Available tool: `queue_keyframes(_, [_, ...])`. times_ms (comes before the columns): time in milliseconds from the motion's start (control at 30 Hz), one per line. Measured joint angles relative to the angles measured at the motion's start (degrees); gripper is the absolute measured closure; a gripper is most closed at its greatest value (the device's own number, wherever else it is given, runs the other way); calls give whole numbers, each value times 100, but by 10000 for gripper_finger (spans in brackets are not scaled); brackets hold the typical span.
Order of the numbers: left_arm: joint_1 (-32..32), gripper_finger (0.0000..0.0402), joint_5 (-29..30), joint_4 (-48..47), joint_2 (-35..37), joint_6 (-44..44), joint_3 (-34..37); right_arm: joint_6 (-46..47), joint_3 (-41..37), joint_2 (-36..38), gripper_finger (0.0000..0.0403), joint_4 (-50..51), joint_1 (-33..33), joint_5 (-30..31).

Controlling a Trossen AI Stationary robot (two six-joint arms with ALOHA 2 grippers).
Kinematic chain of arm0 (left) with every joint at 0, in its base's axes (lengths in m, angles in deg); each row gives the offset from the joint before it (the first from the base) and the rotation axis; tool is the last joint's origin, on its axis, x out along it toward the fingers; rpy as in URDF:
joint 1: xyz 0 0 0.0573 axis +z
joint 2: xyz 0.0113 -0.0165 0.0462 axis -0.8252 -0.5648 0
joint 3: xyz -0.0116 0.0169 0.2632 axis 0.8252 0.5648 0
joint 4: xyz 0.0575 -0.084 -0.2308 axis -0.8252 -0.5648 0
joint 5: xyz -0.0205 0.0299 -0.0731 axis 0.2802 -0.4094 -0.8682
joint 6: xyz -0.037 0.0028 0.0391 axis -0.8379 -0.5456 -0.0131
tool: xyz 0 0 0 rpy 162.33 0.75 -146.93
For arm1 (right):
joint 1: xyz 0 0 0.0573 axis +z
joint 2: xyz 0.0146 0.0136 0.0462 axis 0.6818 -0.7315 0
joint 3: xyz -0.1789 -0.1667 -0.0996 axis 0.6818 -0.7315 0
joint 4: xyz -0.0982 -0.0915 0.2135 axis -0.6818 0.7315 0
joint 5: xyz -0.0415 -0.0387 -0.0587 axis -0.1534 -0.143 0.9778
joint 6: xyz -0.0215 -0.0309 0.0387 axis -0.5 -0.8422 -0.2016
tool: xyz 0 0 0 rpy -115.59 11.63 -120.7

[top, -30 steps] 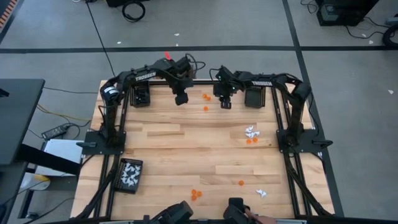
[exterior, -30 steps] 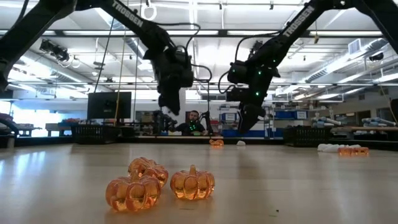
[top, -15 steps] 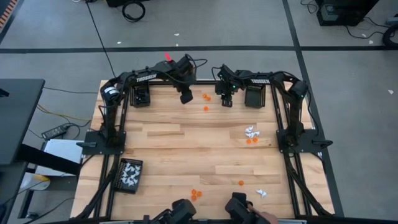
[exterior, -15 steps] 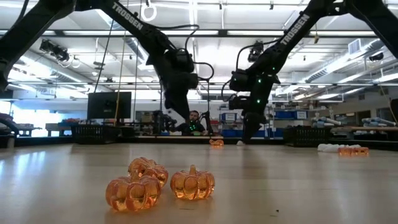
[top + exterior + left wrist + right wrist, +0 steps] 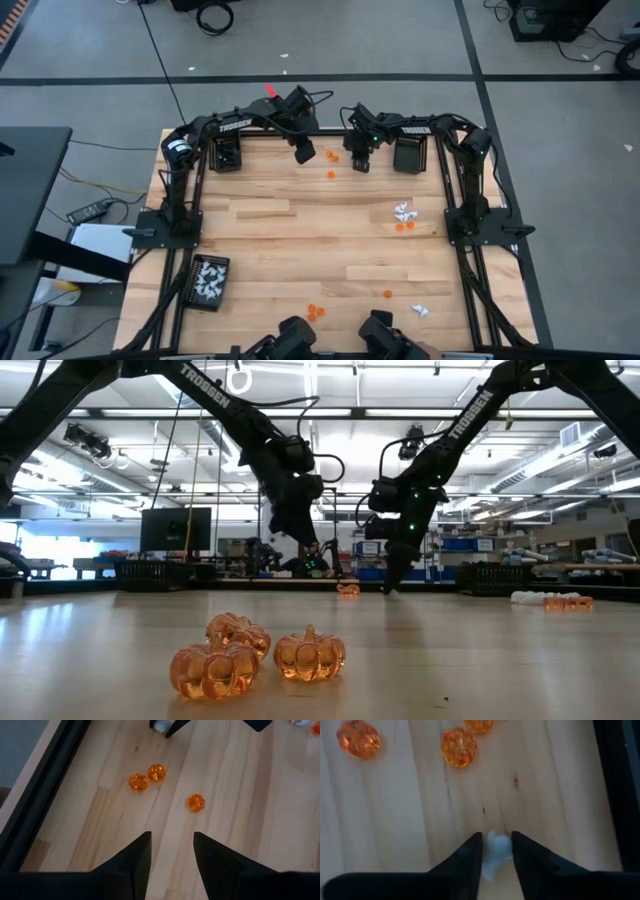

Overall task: Sort Halloween decoration
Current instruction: Put the white ghost toy into the bottom black basket

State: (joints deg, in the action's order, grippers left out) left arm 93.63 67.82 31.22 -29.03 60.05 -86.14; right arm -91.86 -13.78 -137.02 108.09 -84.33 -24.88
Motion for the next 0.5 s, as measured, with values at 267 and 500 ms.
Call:
queue_keyframes(267, [4, 247, 2, 80, 0, 15, 0, 821, -4, -10, 339, 31, -14, 1])
queue_keyframes(500, [4, 246, 0, -268, 2, -184, 0, 1844, -60, 337, 339, 270, 5, -482])
